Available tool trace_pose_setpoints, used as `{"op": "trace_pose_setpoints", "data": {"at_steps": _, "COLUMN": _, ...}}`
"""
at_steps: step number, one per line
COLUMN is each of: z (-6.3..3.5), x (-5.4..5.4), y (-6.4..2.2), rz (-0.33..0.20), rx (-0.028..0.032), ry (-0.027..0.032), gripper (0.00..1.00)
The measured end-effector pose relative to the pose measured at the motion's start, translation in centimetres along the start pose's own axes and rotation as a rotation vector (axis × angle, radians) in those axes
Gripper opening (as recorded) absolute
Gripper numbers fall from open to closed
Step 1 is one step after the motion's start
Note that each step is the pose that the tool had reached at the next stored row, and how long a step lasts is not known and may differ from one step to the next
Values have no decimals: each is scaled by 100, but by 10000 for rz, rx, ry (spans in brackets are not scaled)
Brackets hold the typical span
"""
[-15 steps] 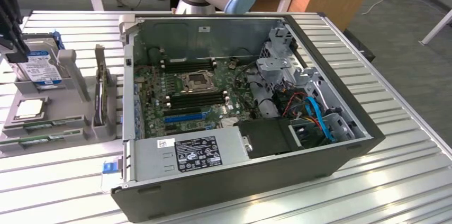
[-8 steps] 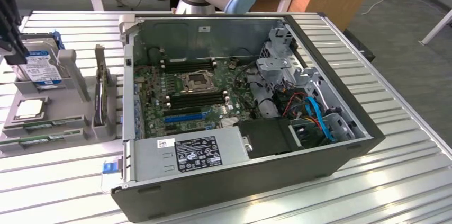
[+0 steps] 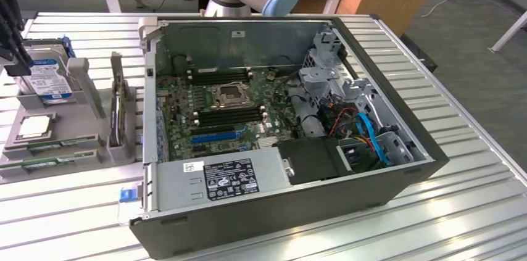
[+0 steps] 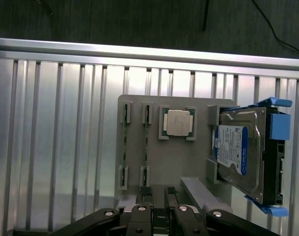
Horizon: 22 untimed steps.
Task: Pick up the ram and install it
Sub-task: 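Pick up the ram and move it above insertion slot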
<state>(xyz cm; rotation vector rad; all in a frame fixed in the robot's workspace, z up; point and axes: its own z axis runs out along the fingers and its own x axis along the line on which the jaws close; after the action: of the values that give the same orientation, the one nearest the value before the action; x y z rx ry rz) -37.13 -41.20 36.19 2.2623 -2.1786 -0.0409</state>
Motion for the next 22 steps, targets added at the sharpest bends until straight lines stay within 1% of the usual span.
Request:
{"op": "trace_pose_setpoints", "data": {"at_steps": 3, "z": 0, "x": 0, "y": 0, "rz": 0, "rx": 0, "ry": 0, "gripper": 25}}
{"op": "trace_pose_setpoints", "data": {"at_steps": 4, "z": 0, "x": 0, "y": 0, "rz": 0, "rx": 0, "ry": 0, "gripper": 31}}
{"op": "trace_pose_setpoints", "data": {"at_steps": 9, "z": 11, "x": 1, "y": 0, "rz": 0, "rx": 1, "ry": -1, "gripper": 31}}
{"op": "trace_pose_setpoints", "data": {"at_steps": 22, "z": 210, "x": 10, "y": -3, "rz": 0, "rx": 0, "ry": -4, "gripper": 31}}
